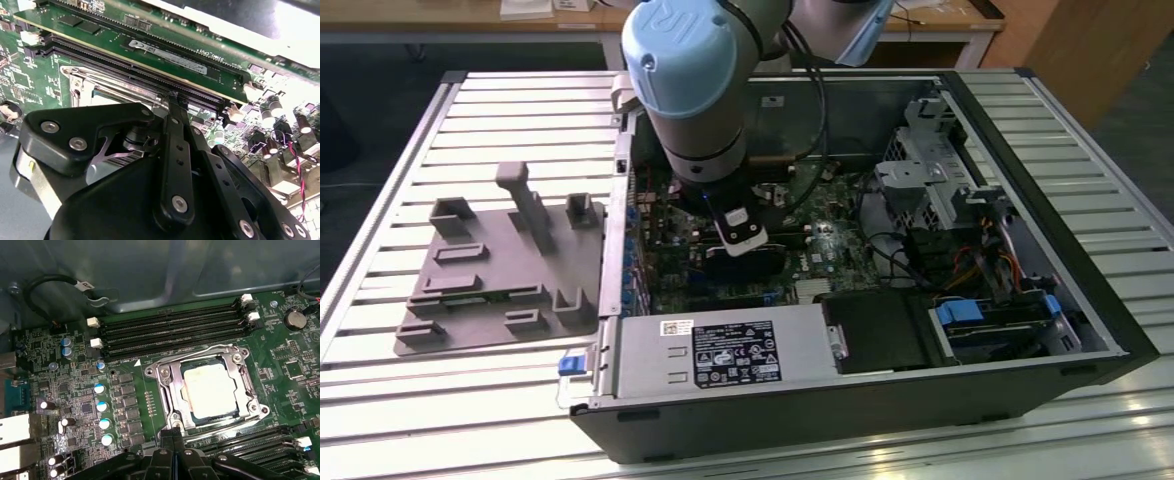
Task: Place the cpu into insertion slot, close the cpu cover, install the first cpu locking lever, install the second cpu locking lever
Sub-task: 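Install the second cpu locking lever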
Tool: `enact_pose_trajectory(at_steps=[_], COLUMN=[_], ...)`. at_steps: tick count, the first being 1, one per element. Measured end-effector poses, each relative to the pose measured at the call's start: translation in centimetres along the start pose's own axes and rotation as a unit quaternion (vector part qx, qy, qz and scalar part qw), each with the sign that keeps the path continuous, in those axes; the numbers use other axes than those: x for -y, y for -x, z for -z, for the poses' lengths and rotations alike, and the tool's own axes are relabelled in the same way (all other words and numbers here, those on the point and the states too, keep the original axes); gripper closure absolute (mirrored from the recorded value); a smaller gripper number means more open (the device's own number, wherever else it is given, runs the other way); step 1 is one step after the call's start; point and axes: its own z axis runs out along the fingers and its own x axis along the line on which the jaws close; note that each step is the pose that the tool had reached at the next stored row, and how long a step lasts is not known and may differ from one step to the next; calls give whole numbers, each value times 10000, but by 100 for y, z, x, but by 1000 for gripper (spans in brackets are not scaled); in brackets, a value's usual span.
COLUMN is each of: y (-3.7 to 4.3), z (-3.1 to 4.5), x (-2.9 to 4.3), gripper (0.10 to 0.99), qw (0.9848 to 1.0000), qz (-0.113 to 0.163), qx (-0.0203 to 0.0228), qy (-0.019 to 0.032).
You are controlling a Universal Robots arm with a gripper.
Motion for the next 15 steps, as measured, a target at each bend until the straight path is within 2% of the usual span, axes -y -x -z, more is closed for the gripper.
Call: enact_pose_trajectory(at_steps=[15], y=[-19], z=[-7], x=[-14], gripper=[984], qw=[10000], qz=[-3], qx=[-4], qy=[21])
